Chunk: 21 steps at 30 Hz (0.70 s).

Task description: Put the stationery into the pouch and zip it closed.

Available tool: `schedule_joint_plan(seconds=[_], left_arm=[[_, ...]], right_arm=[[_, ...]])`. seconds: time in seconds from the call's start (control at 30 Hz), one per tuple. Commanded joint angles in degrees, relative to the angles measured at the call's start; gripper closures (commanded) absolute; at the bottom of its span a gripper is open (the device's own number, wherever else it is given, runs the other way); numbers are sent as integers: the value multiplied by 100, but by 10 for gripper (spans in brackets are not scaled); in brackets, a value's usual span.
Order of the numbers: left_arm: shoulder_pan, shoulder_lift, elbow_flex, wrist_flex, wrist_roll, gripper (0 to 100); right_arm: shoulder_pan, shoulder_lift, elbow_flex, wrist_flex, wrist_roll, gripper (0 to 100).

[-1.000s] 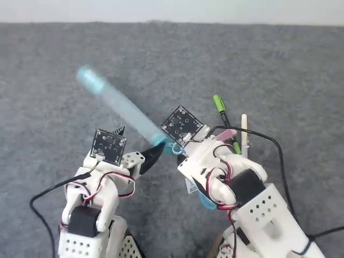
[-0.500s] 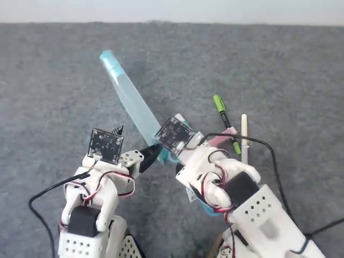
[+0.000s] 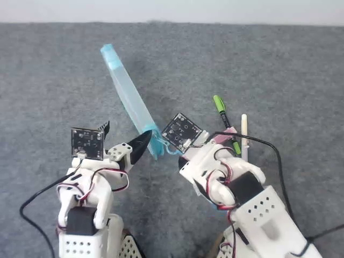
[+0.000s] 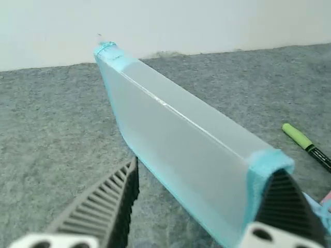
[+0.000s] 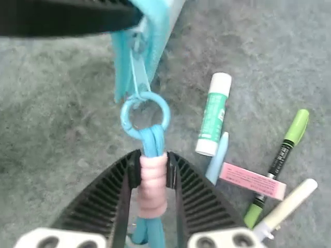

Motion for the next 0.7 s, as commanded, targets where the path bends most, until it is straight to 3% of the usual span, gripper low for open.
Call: schedule_joint_plan(seconds=[0.0,0.43,0.67], left_arm=[[-466,97,-57,-308,114,660],[-466,97,-48,-308,114,662],[-211,88,84,-273,114,662]], right_arm=[[602,31,167,-13,132,992],[1314,22,-35,66,158,992],[426,31,-88,242,-35,992]])
